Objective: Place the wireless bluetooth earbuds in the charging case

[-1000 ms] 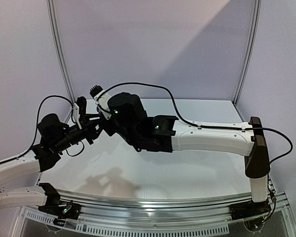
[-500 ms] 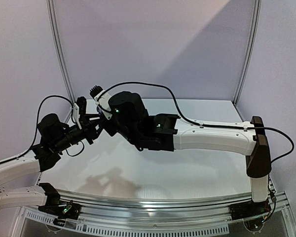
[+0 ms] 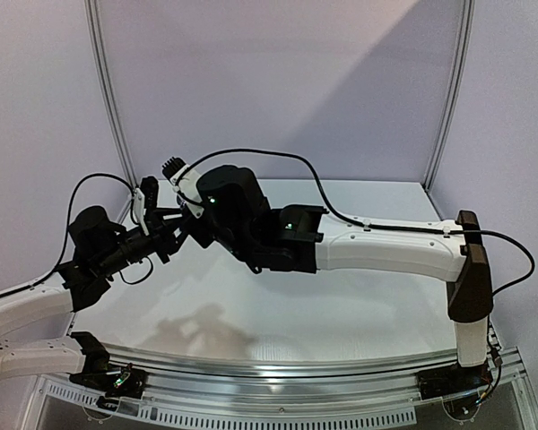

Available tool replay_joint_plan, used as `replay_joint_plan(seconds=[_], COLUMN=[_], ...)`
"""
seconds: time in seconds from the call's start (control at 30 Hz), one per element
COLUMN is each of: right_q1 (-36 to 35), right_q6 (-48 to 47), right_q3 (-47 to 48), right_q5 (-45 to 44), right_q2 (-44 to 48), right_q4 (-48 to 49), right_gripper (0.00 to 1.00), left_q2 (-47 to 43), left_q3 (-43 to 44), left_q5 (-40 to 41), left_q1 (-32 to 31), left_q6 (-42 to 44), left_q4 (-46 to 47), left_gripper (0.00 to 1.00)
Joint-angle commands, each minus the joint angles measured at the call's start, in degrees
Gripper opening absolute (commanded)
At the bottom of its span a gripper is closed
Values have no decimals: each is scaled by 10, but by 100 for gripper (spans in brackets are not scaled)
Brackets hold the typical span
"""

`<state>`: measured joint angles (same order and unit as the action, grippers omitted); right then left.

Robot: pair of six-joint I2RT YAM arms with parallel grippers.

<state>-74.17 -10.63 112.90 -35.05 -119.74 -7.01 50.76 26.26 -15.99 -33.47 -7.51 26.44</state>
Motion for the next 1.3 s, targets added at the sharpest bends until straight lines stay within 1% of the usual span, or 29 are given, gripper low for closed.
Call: replay_joint_plan(seconds=[0.0,0.37,0.73,1.03,1.27], right_q1=[7,7,8,7,7], right_q6=[0,-3,-4,0,3], right_q3=[-7,4,24,21,17], right_q5=[12,17,23,3,-1], right_q2=[-34,-23,-45,-51,-43], right_q4=[-92,-90,-93,-123,-131], right_gripper=[21,26,26,26,30], left_q2=[-12,-11,-12,-14,-15], left_q3=[13,11,9,8,8], left_q5=[-13,-15,-20,-14,-8], left_q1=[2,2,2,2,2], left_q6=[6,2,-2,1,2], left_q4=[72,71,74,71,71], left_gripper=[0,0,0,0,0])
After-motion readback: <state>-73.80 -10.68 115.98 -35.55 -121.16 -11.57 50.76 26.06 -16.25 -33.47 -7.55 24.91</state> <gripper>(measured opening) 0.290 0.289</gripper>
